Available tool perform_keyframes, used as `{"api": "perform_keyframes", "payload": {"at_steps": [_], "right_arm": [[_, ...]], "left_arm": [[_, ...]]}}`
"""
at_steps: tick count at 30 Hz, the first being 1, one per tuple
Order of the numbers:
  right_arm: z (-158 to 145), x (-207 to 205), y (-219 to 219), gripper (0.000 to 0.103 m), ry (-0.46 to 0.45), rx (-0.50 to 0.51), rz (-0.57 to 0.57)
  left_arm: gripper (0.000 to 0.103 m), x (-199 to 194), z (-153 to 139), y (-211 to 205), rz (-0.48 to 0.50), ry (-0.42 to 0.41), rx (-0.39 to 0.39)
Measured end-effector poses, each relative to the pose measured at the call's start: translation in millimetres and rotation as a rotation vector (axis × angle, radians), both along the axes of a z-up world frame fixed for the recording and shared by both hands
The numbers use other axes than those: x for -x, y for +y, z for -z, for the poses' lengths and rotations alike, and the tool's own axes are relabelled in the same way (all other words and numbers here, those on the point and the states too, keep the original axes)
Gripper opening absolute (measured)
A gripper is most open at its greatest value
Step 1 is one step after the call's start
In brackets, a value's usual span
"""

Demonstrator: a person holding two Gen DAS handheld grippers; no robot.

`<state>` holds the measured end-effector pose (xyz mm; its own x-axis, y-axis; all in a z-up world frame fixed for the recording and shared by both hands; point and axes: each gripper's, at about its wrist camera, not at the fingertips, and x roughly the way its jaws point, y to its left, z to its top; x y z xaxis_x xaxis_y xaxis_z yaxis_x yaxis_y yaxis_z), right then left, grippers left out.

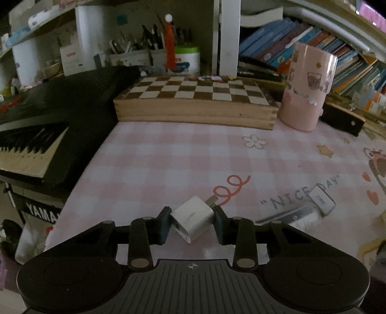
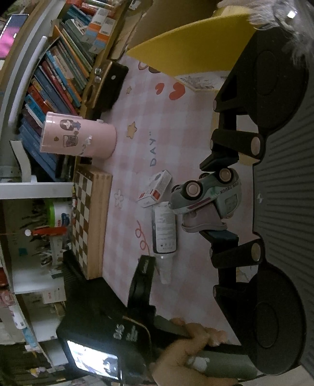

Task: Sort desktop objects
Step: 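Grasp the white plug with the left tool while the right tool holds the car, then carry the plug in the left tool and car in the right tool toward the box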

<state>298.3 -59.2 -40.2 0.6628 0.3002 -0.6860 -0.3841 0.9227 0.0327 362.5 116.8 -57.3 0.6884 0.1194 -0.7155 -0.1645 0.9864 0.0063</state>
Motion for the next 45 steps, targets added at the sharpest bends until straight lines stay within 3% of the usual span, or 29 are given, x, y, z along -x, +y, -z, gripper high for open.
{"api": "perform_keyframes", "payload": {"at_steps": [13, 25, 45], "right_arm": [[-12.7, 42.6, -5.4, 0.046, -0.024, -0.032, 0.026], [-27.9, 109.1, -17.9, 0.046, -0.028, -0.074, 0.041], [-20.6, 233.7, -61.0, 0.047, 0.004, -0.084, 0.223]], "left_arm": [[0.035, 79.6, -43.4, 10.4, 0.026, -0.092, 0.043], [0.035, 165.8, -67.7, -2.0, 0.1, -0.123, 0.125], [0.035, 272.7, -67.7, -47.0, 0.326, -0.082, 0.169]]}}
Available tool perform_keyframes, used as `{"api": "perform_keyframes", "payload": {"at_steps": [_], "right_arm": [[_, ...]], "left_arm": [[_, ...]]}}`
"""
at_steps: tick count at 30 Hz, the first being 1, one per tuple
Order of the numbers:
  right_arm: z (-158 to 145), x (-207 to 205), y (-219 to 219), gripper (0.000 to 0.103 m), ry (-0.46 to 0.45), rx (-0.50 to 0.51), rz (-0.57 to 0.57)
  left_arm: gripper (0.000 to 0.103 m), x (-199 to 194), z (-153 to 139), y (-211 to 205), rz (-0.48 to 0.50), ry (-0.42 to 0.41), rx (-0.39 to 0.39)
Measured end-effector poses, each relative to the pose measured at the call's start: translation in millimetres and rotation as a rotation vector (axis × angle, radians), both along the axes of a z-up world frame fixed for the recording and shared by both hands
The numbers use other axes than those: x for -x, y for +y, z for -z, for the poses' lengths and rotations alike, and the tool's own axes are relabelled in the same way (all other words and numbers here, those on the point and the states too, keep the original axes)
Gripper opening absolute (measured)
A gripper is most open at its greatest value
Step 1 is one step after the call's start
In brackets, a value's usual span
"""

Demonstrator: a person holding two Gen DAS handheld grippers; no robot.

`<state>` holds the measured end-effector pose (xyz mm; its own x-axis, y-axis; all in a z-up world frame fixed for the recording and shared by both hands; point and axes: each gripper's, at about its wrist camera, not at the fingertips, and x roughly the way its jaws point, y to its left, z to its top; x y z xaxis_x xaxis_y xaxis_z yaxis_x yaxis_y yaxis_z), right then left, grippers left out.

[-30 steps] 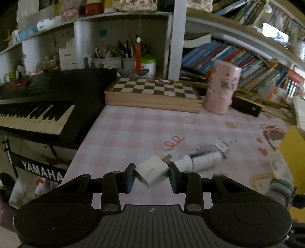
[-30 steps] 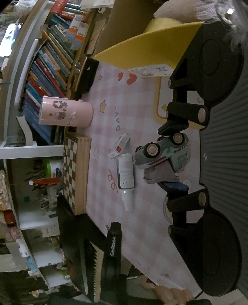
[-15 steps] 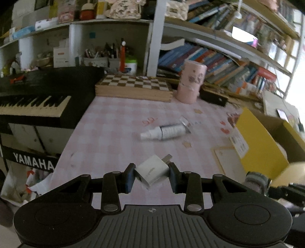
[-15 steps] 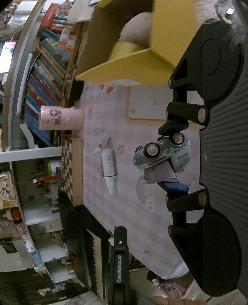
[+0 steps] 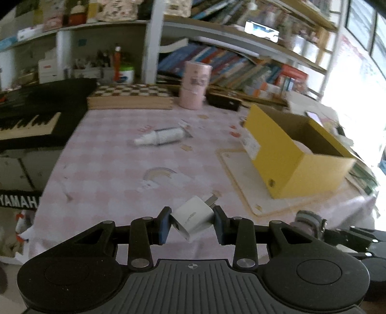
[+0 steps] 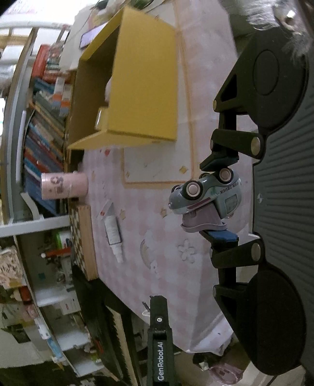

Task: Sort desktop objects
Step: 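Carry the plug in the left tool and car in the right tool toward the box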

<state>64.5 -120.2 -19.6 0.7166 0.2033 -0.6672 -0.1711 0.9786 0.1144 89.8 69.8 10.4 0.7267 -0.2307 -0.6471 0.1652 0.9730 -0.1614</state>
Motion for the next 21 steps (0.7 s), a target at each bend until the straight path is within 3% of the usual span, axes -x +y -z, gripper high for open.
{"api": "perform_keyframes", "payload": {"at_steps": [13, 21], "right_arm": [[2.7, 52.4, -30.3, 0.047, 0.024, -0.002, 0.151], [0.5, 67.6, -41.9, 0.047, 0.028, 0.002, 0.204]], "left_arm": [[0.035, 34.0, 0.2, -41.6, 0.186, -0.001, -0.01], [0.035, 42.6, -1.2, -57.6, 0.249, 0.0, -0.012]]}}
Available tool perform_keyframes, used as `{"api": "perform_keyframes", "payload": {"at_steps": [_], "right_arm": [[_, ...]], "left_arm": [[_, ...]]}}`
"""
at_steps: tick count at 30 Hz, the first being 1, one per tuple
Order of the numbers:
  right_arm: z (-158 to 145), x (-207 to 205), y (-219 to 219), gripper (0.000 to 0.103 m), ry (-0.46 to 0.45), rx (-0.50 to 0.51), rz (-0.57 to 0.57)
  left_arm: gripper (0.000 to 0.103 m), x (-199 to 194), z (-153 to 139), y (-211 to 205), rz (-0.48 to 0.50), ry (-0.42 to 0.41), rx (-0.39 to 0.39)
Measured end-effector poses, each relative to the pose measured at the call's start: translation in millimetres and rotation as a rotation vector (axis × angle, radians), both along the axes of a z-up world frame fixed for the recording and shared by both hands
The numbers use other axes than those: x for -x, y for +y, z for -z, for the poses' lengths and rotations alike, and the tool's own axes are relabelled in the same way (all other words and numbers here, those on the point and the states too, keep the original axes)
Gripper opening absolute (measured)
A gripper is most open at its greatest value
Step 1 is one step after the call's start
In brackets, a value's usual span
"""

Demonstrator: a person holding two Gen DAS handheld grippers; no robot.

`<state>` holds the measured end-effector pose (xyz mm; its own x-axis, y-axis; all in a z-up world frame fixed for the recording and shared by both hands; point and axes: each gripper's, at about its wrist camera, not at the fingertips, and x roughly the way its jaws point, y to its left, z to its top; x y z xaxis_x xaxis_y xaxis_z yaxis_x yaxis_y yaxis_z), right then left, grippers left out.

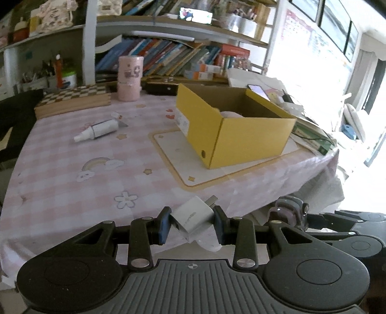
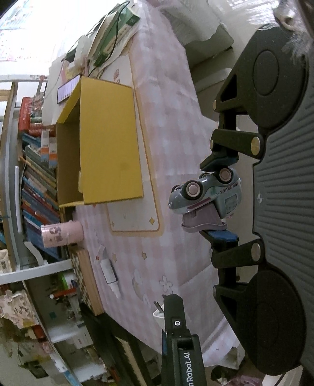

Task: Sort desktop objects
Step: 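Carry the plug in the left tool and car in the right tool toward the box, then lower the white plug and grey car into the box and open both tools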

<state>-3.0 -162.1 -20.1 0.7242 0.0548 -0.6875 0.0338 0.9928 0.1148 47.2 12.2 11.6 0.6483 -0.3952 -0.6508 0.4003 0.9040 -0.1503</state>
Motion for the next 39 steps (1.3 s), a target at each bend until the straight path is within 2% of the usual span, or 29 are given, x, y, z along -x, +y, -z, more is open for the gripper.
{"api": "perform_keyframes", "payload": {"at_steps": [9, 22, 39], "right_arm": [[0.2, 9.1, -4.0, 0.047, 0.015, 0.007, 0.008], [0.4, 23.0, -24.3, 0.047, 0.023, 0.001, 0.103], [-5.3, -5.4, -49.2, 0.047, 0.009, 0.001, 0.105]], "left_arm": [[0.035, 5.1, 0.3, -10.5, 0.036, 0.006, 0.005], [0.035, 5.2, -0.1, -34.4, 0.134, -0.002, 0.002], [0.035, -20.7, -9.6, -61.1, 0.139, -0.042, -0.009]]}}
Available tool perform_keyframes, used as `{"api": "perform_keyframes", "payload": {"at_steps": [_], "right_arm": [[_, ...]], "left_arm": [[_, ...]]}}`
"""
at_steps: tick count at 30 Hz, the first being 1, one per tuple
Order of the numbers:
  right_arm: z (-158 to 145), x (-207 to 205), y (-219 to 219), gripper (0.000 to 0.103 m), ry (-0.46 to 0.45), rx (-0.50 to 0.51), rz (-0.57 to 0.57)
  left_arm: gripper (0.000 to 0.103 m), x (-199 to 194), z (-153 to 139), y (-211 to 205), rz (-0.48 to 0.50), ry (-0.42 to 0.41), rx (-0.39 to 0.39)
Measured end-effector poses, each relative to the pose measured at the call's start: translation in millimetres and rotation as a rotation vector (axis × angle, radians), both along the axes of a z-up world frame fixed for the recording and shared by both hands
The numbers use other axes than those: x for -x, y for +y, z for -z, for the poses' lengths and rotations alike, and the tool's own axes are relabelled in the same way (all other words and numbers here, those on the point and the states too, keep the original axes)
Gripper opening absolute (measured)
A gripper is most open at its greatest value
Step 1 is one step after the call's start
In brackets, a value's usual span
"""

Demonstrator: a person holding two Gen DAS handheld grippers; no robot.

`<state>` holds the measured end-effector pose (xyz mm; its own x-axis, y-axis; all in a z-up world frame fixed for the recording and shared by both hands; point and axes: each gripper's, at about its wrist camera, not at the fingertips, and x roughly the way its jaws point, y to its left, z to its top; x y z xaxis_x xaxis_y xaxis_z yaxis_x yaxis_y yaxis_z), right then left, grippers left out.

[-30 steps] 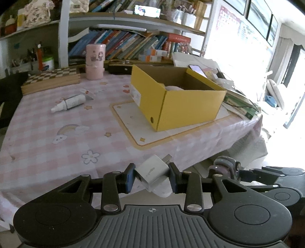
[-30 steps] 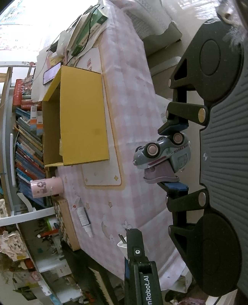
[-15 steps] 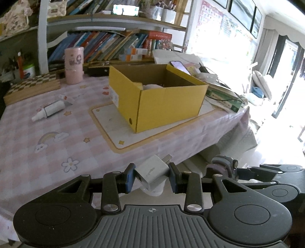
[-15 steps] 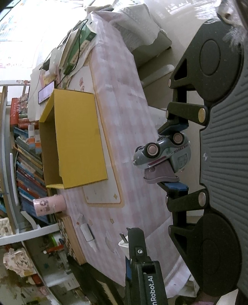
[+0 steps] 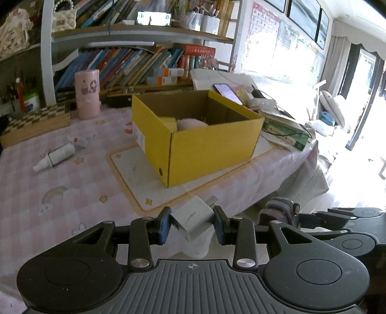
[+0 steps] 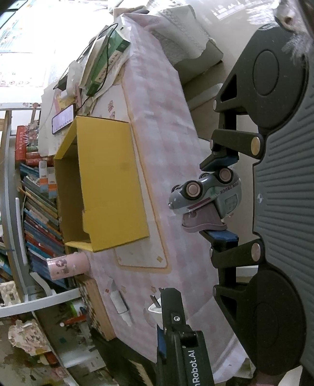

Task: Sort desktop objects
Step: 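Lower the white plug and grey car into the box and open both tools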

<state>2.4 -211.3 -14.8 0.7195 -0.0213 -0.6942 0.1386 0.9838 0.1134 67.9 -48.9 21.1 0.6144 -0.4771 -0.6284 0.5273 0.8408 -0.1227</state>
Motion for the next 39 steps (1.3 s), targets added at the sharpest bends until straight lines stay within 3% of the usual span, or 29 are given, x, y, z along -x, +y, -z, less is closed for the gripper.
{"api": "perform_keyframes", "payload": {"at_steps": [17, 27, 32, 39], "right_arm": [[-31.3, -75.3, -55.8, 0.047, -0.097, 0.005, -0.056], [-55.5, -146.1, -102.3, 0.047, -0.19, 0.031, -0.118], [-57.6, -183.5, -115.8, 0.047, -0.186, 0.06, -0.191], [-42.3, -229.2, -117.6, 0.047, -0.103, 0.155, -0.389]], "left_arm": [[0.035, -54.9, -26.6, -56.6, -0.029, -0.103, -0.019], [0.035, -107.5, -36.3, -93.2, -0.109, -0.162, -0.026], [0.035, -131.9, -28.4, -110.1, -0.144, -0.149, -0.045], [0.035, -153.5, -7.4, -132.3, -0.158, -0.131, -0.12]]}}
